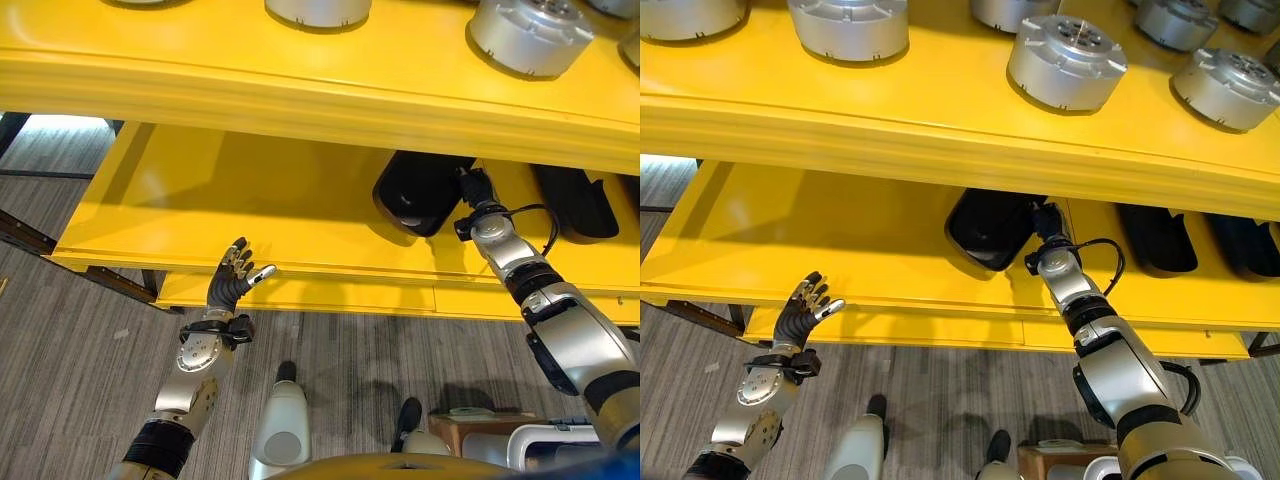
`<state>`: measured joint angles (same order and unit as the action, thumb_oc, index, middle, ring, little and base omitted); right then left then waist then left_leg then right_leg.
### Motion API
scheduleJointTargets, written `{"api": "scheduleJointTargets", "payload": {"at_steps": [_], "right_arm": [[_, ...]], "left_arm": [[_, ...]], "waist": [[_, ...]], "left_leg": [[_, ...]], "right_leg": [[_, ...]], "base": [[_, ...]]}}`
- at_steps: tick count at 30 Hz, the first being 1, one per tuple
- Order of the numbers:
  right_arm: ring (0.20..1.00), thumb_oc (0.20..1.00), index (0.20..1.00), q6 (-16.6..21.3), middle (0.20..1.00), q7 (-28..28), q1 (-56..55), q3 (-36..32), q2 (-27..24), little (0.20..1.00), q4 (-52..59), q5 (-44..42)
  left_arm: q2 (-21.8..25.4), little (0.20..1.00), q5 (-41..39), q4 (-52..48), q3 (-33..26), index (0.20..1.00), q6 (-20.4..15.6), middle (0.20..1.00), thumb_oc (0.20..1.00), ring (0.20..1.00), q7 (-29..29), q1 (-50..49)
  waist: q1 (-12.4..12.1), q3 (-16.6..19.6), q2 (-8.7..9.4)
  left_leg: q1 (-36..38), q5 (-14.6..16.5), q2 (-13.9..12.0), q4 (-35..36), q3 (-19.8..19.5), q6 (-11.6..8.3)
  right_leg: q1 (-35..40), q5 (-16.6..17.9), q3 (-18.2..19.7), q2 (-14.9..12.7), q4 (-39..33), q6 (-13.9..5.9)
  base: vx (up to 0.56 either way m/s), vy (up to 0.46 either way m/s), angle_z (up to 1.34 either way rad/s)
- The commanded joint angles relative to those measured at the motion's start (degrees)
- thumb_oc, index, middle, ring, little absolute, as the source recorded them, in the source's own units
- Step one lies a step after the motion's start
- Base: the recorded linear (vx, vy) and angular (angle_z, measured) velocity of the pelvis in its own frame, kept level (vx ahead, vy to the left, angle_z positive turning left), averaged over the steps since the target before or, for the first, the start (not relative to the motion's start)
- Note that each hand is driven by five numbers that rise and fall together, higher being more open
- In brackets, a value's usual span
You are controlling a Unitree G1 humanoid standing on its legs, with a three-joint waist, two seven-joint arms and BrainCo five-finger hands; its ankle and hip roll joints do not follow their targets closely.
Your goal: Move parts from the plastic box to the shelf.
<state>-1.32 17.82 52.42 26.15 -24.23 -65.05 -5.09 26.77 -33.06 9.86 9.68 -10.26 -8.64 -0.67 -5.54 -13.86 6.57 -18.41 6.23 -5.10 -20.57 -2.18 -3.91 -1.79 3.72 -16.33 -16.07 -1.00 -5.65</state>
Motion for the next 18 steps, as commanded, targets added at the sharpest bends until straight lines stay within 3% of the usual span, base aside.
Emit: {"api": "scheduleJointTargets", "payload": {"at_steps": [1,3,4,5,10,14,18], "right_arm": [[0.200,0.200,0.200,2.25,0.200,1.29,4.95,0.32,-3.54,0.200,-0.44,2.23],[0.200,0.200,0.200,2.45,0.200,1.27,6.56,1.00,-5.11,0.200,-3.12,3.34],[0.200,0.200,0.200,2.57,0.200,0.69,9.14,2.74,-8.15,0.200,-2.33,5.19],[0.200,0.200,0.200,2.57,0.200,0.68,9.14,2.74,-8.16,0.200,-2.33,5.19],[0.200,0.200,0.200,3.08,0.200,0.87,15.00,4.90,-12.78,0.200,-2.00,6.17],[0.200,0.200,0.200,3.71,0.200,0.98,18.38,7.00,-15.32,0.200,-1.93,5.58],[0.200,0.200,0.200,4.11,0.200,0.83,21.05,10.24,-18.39,0.200,-3.06,6.43]], "left_arm": [[-0.12,1.000,0.19,-3.92,2.16,1.000,-1.61,1.000,1.000,1.000,1.61,-1.78],[0.30,1.000,0.00,-3.74,2.87,1.000,-2.42,1.000,1.000,1.000,1.75,-0.06],[0.67,1.000,-0.03,-3.54,2.96,1.000,-3.04,1.000,1.000,1.000,1.48,1.59],[0.66,1.000,-0.02,-3.54,2.97,1.000,-3.04,1.000,1.000,1.000,1.48,1.60],[-0.02,1.000,-1.51,-4.71,3.06,1.000,-3.83,1.000,1.000,1.000,0.85,1.98],[-0.37,1.000,-1.40,-5.18,4.29,1.000,-3.89,1.000,1.000,1.000,0.53,2.89],[0.11,1.000,-1.77,-5.58,5.29,1.000,-3.97,1.000,1.000,1.000,0.89,3.03]], "waist": [[-0.59,1.22,-1.72],[-0.52,-0.77,-1.86],[-0.25,-2.91,-2.23],[-0.26,-2.87,-2.24],[-0.12,-4.86,-3.70],[0.20,-5.48,-4.19],[-0.10,-5.52,-4.72]], "left_leg": [[7.73,-2.57,-1.97,10.47,-0.51,-0.45],[5.26,-2.09,-2.09,6.87,-1.07,-0.72],[1.76,0.16,-2.28,0.17,-1.50,-0.97],[1.69,0.19,-2.29,0.10,-1.49,-0.96],[-3.96,6.09,-3.12,-13.03,-1.51,-0.32],[-7.95,8.64,-3.06,-19.01,-1.99,0.11],[-10.86,9.21,-2.83,-21.47,-2.54,0.14]], "right_leg": [[-2.53,-4.76,0.69,-2.08,11.42,-3.53],[-4.50,-5.44,1.10,-2.31,14.39,-3.37],[-7.70,-7.35,2.32,-2.71,19.86,-2.95],[-7.77,-7.37,2.33,-2.70,19.91,-2.95],[-16.18,-12.35,5.41,-3.47,33.52,-1.93],[-20.44,-15.16,6.74,-3.98,39.81,-1.07],[-23.69,-16.24,7.35,-4.06,42.69,-0.58]], "base": [[-0.09,-0.019,0.02],[-0.23,-0.005,0.00],[-0.26,0.006,0.04],[-0.25,0.052,0.02],[-0.10,0.054,-0.21],[-0.08,0.017,-0.23],[-0.06,-0.005,0.03]]}}
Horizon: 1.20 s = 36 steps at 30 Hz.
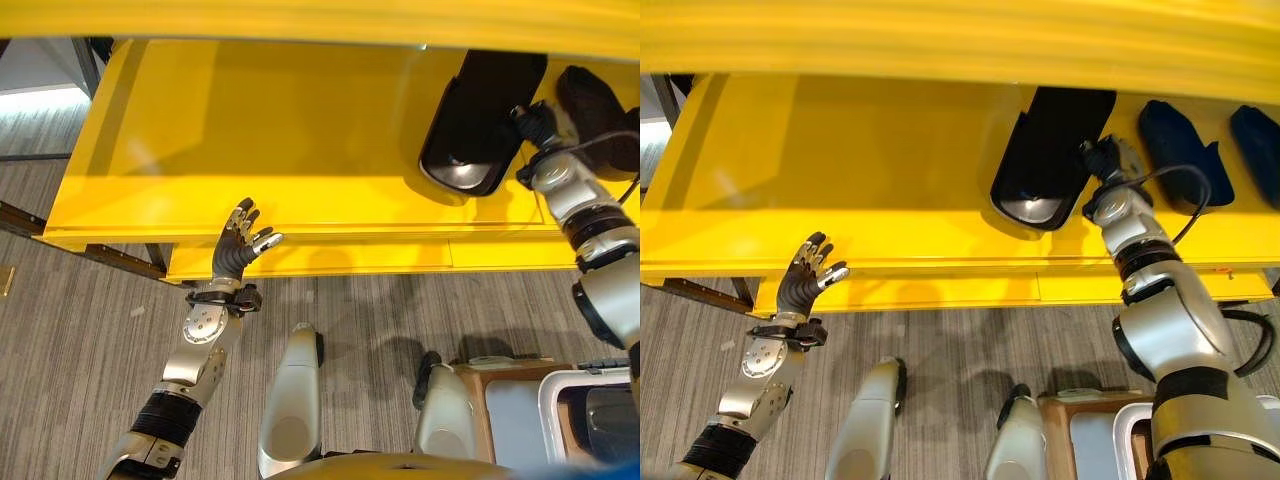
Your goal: Move parts from the plastic box to the shelf.
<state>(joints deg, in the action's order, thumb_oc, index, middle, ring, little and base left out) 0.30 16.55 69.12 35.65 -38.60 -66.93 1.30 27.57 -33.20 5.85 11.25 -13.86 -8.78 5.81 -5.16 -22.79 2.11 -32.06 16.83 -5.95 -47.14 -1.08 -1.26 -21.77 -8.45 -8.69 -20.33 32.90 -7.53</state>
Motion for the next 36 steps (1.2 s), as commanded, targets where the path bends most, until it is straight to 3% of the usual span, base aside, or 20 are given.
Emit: {"api": "scheduleJointTargets", "payload": {"at_steps": [1,7,15,36], "right_arm": [[0.200,0.200,0.200,2.60,0.200,1.97,5.13,1.78,-4.74,0.200,-0.95,0.42],[0.200,0.200,0.200,3.22,0.200,1.35,7.44,5.98,-7.93,0.200,-0.58,3.93],[0.200,0.200,0.200,4.01,0.200,0.40,11.35,10.91,-11.38,0.200,-0.58,6.70],[0.200,0.200,0.200,4.47,0.200,2.32,17.49,14.51,-12.36,0.200,0.26,6.90]], "left_arm": [[-0.55,1.000,-1.71,-1.74,3.84,1.000,-0.37,1.000,1.000,1.000,1.05,-3.74],[-0.19,1.000,-1.70,-1.81,3.94,1.000,-0.44,1.000,1.000,1.000,1.35,-4.58],[0.58,1.000,-1.56,-1.64,4.02,1.000,-1.34,1.000,1.000,1.000,1.36,-4.25],[1.89,1.000,0.50,-1.33,3.07,1.000,-3.31,1.000,1.000,1.000,-1.46,-1.32]], "waist": [[-0.51,3.32,-0.30],[-0.85,2.97,-0.68],[-1.88,2.54,-1.46],[-3.55,0.55,-3.89]], "left_leg": [[2.29,-1.53,-2.10,4.91,-3.80,-2.55],[0.05,-1.28,-2.08,3.35,-4.26,-2.62],[-2.93,-3.20,-1.52,4.76,-4.65,-2.94],[-6.83,-5.19,-0.25,6.34,-4.72,-2.91]], "right_leg": [[-4.38,-4.22,-0.26,0.15,9.14,1.43],[-6.76,-4.99,0.20,0.16,11.11,1.60],[-9.42,-4.68,-0.19,-0.08,11.35,1.79],[-13.50,-4.26,-0.52,-1.25,11.91,1.51]], "base": [[-0.07,-0.019,0.03],[-0.03,-0.009,0.02],[-0.02,-0.028,0.04],[0.00,-0.009,0.02]]}}
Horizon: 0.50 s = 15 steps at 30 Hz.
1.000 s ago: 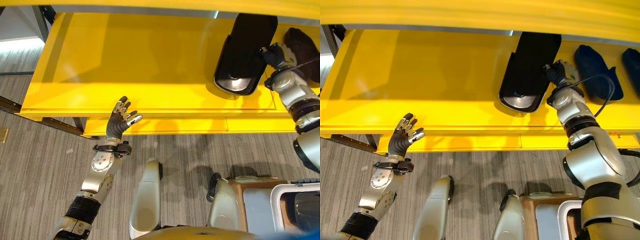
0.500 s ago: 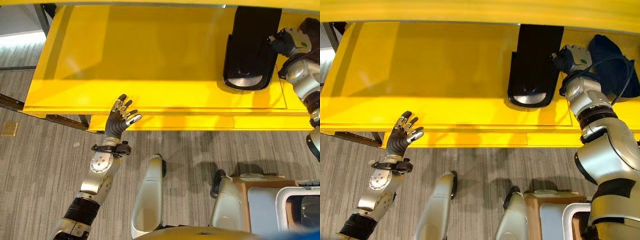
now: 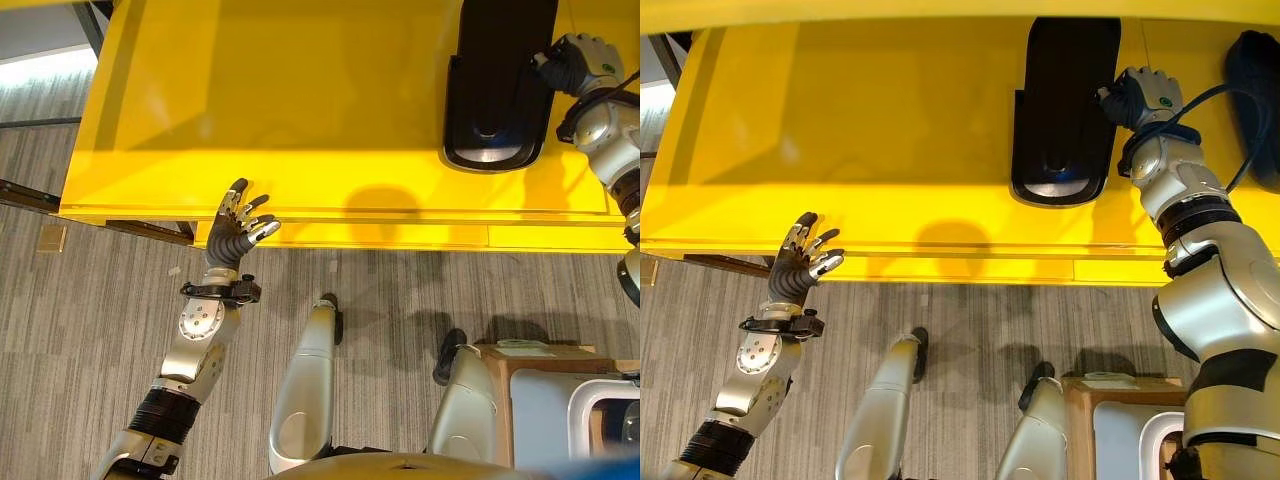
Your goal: Move parts from the plastic box to the shelf.
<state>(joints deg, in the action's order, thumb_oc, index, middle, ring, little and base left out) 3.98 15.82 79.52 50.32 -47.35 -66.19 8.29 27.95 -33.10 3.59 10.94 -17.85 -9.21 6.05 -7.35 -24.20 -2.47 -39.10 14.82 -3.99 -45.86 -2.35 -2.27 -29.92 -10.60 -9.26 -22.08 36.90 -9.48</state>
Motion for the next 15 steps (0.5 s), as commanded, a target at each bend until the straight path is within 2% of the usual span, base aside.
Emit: {"api": "scheduleJointTargets", "payload": {"at_steps": [1,3,4,5,6,15], "right_arm": [[0.200,0.200,0.200,0.81,0.200,3.18,7.36,-0.08,-3.75,0.200,-0.32,-0.02],[0.200,0.200,0.200,0.81,0.200,3.18,7.36,-0.08,-3.75,0.200,-0.32,-0.02],[0.200,0.200,0.200,0.84,0.200,3.19,7.72,0.21,-3.69,0.200,-0.47,0.01],[0.200,0.200,0.200,0.84,0.200,3.21,7.82,0.20,-3.74,0.200,-0.48,0.01],[0.200,0.200,0.200,0.84,0.200,3.12,8.32,0.71,-3.74,0.200,-0.78,0.05],[0.200,0.200,0.200,0.99,0.200,3.25,9.48,2.82,-6.23,0.200,-0.66,1.92]], "left_arm": [[1.58,1.000,0.54,0.81,3.36,1.000,0.53,1.000,1.000,1.000,-1.17,-1.51],[1.57,1.000,0.54,0.81,3.36,1.000,0.52,1.000,1.000,1.000,-1.17,-1.50],[1.71,1.000,0.37,0.96,3.42,1.000,0.44,1.000,1.000,1.000,-1.28,-1.23],[1.71,1.000,0.37,0.93,3.41,1.000,0.43,1.000,1.000,1.000,-1.27,-1.12],[1.76,1.000,0.17,1.12,3.61,1.000,0.39,1.000,1.000,1.000,-1.25,-0.80],[1.77,1.000,0.24,1.25,3.90,1.000,0.20,1.000,1.000,1.000,-1.14,-0.40]], "waist": [[-1.40,1.81,0.51],[-1.40,1.81,0.50],[-1.65,1.63,0.37],[-1.61,1.58,0.35],[-1.71,1.47,0.20],[-1.93,1.20,-0.52]], "left_leg": [[0.08,-3.10,-2.17,4.95,-3.51,-1.89],[0.08,-3.10,-2.17,4.94,-3.51,-1.89],[0.45,-1.28,-2.25,4.16,-3.65,-2.14],[-0.14,-3.11,-2.07,4.90,-3.58,-1.89],[0.09,-1.45,-2.15,4.16,-3.70,-2.16],[-0.52,-1.97,-1.96,4.87,-4.00,-2.41]], "right_leg": [[-5.56,-2.19,0.16,0.44,8.19,3.47],[-5.57,-2.19,0.16,0.44,8.20,3.47],[-5.29,-3.98,0.43,0.43,9.22,3.01],[-5.81,-2.38,0.18,0.36,8.43,3.50],[-5.63,-4.12,0.43,0.37,9.45,3.03],[-6.14,-4.66,0.01,-0.10,10.09,3.02]], "base": [[0.01,-0.018,0.03],[0.04,-0.018,0.00],[0.00,0.000,0.00],[0.08,-0.048,0.03],[0.00,-0.019,0.03],[0.02,-0.025,0.04]]}}
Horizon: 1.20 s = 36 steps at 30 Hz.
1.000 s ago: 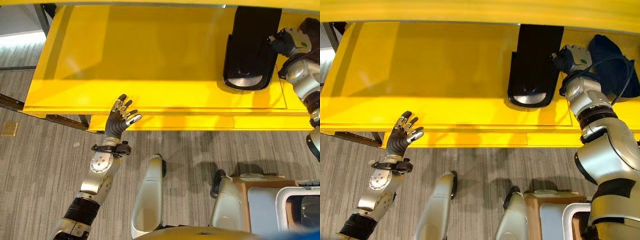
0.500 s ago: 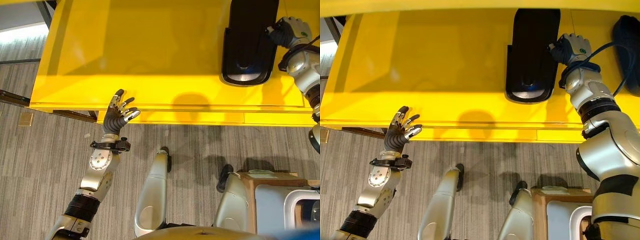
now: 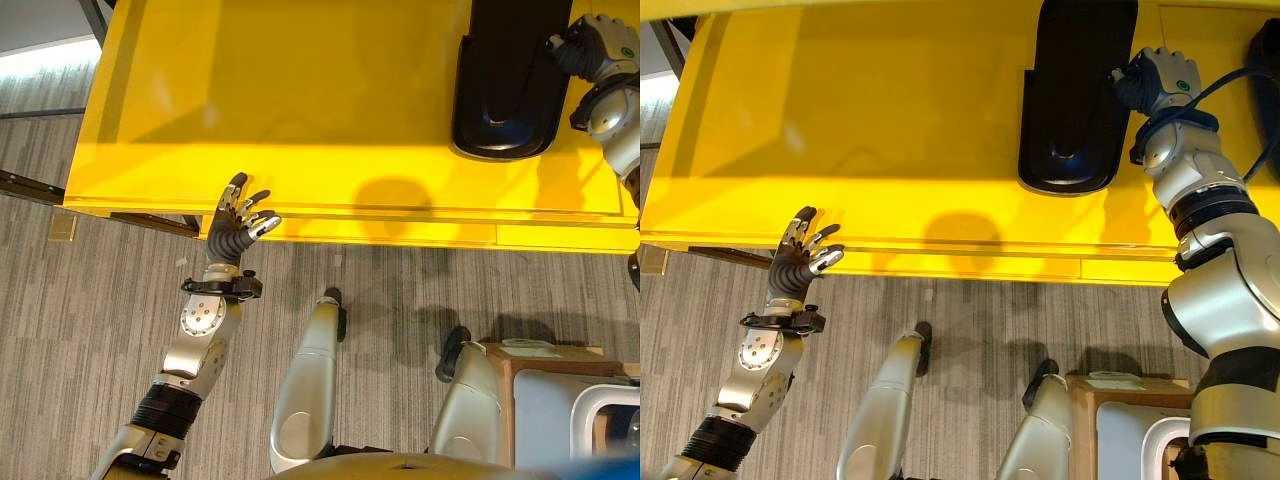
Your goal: Move parts from the plastic box to the shelf.
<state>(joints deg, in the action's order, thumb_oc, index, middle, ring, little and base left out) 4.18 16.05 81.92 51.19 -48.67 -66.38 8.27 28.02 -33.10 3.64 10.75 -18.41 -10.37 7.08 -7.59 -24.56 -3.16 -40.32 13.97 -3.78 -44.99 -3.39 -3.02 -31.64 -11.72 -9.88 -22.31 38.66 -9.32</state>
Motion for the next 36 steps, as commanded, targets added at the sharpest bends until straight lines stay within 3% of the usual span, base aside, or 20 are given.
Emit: {"api": "scheduleJointTargets", "payload": {"at_steps": [1,11,12,13,28,36], "right_arm": [[0.200,0.200,0.200,0.73,0.200,3.03,7.48,2.50,-5.38,0.200,0.02,2.39],[0.200,0.200,0.200,0.77,0.200,2.69,9.24,4.01,-6.12,0.200,0.05,2.94],[0.260,0.260,0.260,0.42,0.260,3.10,9.38,3.92,-5.93,0.260,-0.64,3.11],[1.000,1.000,1.000,0.16,1.000,3.36,9.56,3.95,-5.72,1.000,-1.61,3.43],[1.000,1.000,1.000,-1.31,1.000,6.51,12.07,2.81,-3.65,1.000,-0.68,3.88],[1.000,1.000,1.000,-2.05,1.000,8.50,11.86,-0.93,-4.80,1.000,18.15,2.85]], "left_arm": [[1.77,1.000,0.29,1.19,4.14,1.000,0.75,1.000,1.000,1.000,-0.06,-1.40],[1.72,1.000,0.39,1.27,3.71,1.000,0.41,1.000,1.000,1.000,-0.31,-1.27],[1.71,1.000,0.35,1.35,3.64,1.000,0.38,1.000,1.000,1.000,-0.42,-1.21],[1.79,1.000,0.28,1.16,3.53,1.000,0.33,1.000,1.000,1.000,-0.52,-1.13],[1.56,1.000,0.65,1.00,1.70,1.000,0.00,1.000,1.000,1.000,-1.85,-1.80],[0.96,1.000,1.19,1.47,-0.74,1.000,0.52,1.000,1.000,1.000,-3.17,-3.11]], "waist": [[-1.74,1.54,0.11],[-1.84,1.39,-0.05],[-1.85,1.30,-0.06],[-1.89,1.25,-0.08],[-1.42,1.21,0.39],[0.61,0.71,1.91]], "left_leg": [[0.59,-1.20,-2.20,4.15,-3.04,-1.75],[-0.26,-1.53,-2.13,4.30,-3.54,-1.99],[-0.31,-1.56,-2.10,4.31,-3.52,-1.98],[-0.44,-1.58,-2.06,4.29,-3.57,-1.95],[-0.03,-1.25,-2.10,4.23,-3.87,-1.91],[0.76,-2.87,-2.82,5.11,-3.09,-1.71]], "right_leg": [[-4.57,-3.60,0.62,0.11,8.34,2.85],[-5.21,-3.85,0.15,-0.23,8.86,2.73],[-5.23,-3.89,0.15,-0.23,8.98,2.75],[-5.22,-3.93,0.16,-0.20,9.03,2.78],[-4.97,-4.36,0.29,0.14,9.42,3.07],[-4.94,-2.11,0.76,0.78,8.05,3.87]], "base": [[0.00,0.000,0.00],[0.00,-0.011,0.01],[0.00,0.000,0.00],[0.00,0.000,0.00],[0.00,0.000,0.00],[-0.04,0.018,-0.02]]}}
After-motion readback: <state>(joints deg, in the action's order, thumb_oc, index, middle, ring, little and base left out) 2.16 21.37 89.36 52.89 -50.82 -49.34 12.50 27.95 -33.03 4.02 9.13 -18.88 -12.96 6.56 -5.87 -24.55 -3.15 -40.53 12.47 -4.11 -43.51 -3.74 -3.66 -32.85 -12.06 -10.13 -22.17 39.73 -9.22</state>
